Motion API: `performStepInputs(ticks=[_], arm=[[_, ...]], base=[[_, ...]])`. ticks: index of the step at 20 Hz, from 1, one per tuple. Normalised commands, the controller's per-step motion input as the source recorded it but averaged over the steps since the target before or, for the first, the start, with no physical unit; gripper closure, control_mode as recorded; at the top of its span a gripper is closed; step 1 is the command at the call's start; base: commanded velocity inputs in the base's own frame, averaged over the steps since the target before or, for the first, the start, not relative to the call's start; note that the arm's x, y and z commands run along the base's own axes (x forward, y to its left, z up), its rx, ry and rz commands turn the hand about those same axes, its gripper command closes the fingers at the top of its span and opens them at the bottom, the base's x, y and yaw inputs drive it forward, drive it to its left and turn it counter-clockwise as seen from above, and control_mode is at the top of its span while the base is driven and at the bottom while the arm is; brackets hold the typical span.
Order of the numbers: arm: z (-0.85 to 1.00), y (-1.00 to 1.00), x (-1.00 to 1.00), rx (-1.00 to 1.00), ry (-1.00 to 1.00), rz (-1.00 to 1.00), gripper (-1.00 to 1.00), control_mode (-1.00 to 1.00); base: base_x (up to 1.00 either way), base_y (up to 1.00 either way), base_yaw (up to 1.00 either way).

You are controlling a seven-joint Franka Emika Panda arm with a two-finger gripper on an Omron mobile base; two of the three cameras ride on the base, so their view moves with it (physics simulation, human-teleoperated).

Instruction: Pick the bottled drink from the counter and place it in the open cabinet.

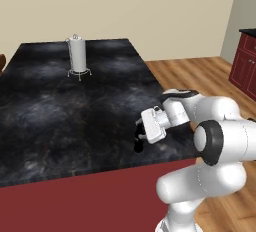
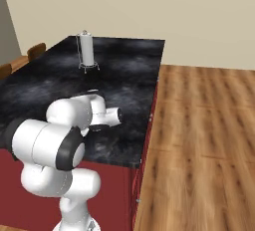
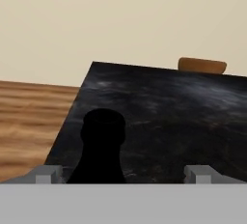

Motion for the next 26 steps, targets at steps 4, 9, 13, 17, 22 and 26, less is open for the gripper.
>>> performStepInputs(ticks=[4, 9, 13, 17, 22, 26], arm=[[-0.2, 0.28, 0.0, 0.0, 0.03, 0.0, -1.0, -1.0], [-0.25, 0.28, 0.0, 0.0, 0.07, 0.0, 1.0, -1.0], [0.0, 0.0, 0.0, 0.0, 0.0, 0.0, 1.0, -1.0], [0.41, 0.0, 0.0, 0.03, 0.0, 0.0, 1.0, -1.0], [0.9, 0.06, 0.0, 0.01, 0.0, -0.01, 1.0, -1.0], [0.94, 0.13, -0.21, -0.02, 0.0, -0.1, 1.0, -1.0]], base=[[0.0, 0.0, 0.0], [0.0, 0.0, 0.0], [0.0, 0.0, 0.0], [0.0, 0.0, 0.0], [0.0, 0.0, 0.0], [0.0, 0.0, 0.0]])
